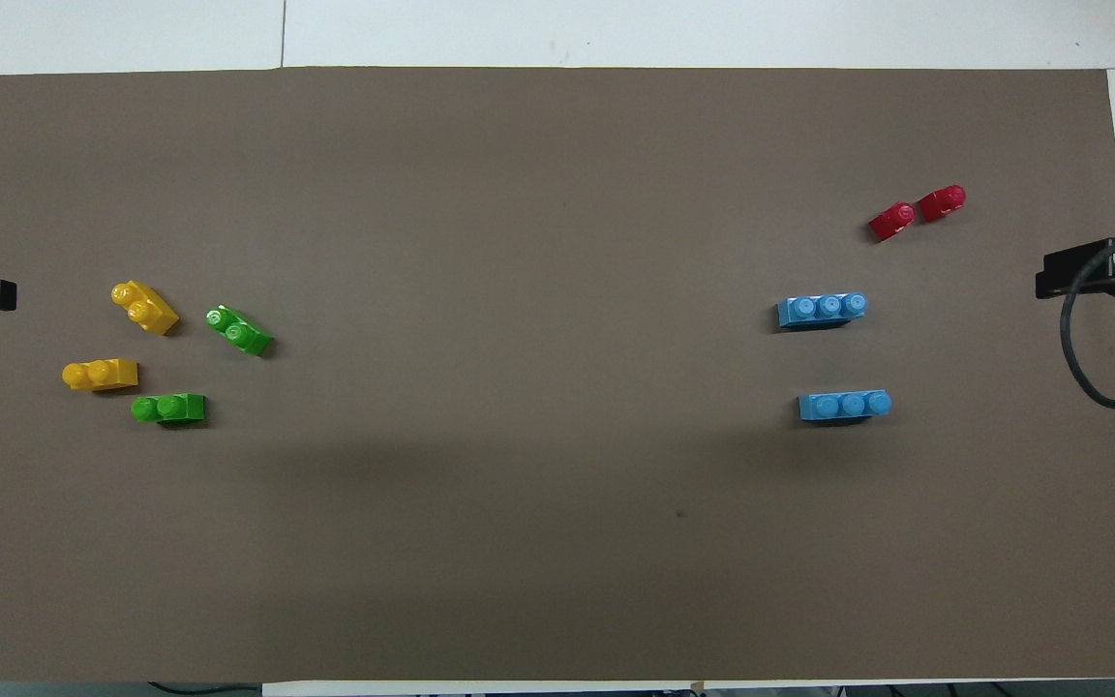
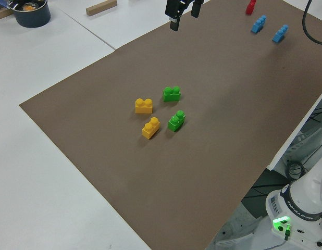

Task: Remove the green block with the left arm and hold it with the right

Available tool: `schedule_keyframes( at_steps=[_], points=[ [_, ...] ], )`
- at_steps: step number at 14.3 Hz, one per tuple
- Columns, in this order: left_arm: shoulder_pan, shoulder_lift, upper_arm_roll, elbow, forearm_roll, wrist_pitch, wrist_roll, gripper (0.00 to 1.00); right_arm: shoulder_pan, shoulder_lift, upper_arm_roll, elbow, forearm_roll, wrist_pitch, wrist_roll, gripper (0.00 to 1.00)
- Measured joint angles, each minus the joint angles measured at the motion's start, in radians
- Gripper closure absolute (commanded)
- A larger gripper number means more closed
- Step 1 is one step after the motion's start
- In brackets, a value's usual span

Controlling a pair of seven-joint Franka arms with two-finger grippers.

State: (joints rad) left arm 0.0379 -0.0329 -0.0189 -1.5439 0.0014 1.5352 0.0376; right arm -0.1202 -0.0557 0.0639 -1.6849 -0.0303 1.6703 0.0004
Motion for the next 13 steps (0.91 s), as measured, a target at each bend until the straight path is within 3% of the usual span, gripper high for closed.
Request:
schedule_keyframes(
  at_steps=[13],
  points=[
    [0.000,-0.009,-0.008,-0.010,-0.007,0.002,0.000,0.00,0.000,-0.001,0.003,0.000,-0.002,-0.011,-0.064,0.01]
  ],
)
